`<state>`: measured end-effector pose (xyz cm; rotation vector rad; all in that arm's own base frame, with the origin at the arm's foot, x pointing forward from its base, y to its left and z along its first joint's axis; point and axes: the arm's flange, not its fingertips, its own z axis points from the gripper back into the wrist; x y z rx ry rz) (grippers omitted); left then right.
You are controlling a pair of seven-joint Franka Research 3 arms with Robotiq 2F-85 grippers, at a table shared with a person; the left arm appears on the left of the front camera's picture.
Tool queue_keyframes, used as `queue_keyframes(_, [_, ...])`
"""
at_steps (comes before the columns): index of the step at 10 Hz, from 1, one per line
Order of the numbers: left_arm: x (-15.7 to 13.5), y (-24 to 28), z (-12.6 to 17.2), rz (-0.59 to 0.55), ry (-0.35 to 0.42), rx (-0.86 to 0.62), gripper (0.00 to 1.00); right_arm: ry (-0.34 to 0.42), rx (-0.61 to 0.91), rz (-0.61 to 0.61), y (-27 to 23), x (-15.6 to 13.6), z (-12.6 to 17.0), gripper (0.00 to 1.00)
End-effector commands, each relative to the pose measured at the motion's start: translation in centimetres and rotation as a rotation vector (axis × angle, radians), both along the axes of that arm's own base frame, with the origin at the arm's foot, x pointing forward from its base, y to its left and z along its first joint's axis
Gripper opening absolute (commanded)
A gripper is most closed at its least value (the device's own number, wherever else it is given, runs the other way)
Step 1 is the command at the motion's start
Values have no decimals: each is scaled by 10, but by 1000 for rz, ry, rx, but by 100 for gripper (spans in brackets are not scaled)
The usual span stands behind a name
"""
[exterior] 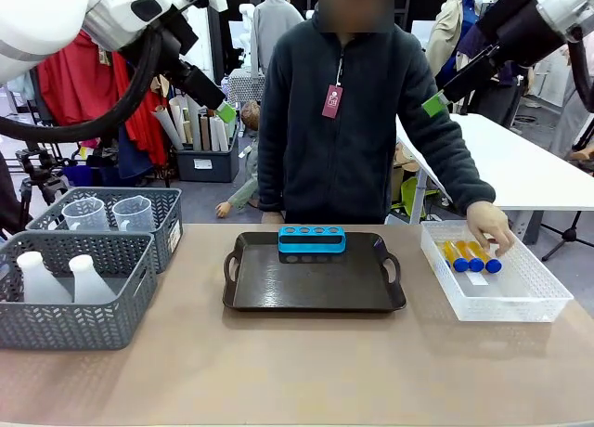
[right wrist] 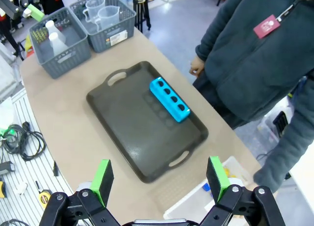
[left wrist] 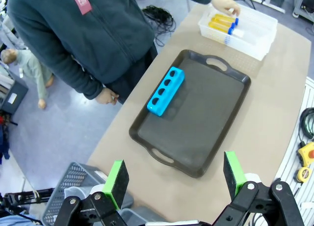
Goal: Prepare the laboratory tools.
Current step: Pick up one Small flask and place it on the Handle tray.
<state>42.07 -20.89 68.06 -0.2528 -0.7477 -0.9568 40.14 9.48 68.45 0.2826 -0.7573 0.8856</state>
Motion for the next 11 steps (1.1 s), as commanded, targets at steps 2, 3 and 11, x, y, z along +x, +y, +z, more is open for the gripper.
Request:
queue_keyframes(2, [-1, 2, 1, 1, 1, -1, 100, -2, 1, 3, 0, -1, 1, 100])
queue_keyframes(3, [-1, 2, 1, 1, 1, -1, 100, -2, 1, 3, 0, -1, 1, 100])
queue_keyframes(11, [-12, 85, -10, 405, 175, 211, 100, -2, 1, 3, 0, -1, 1, 100])
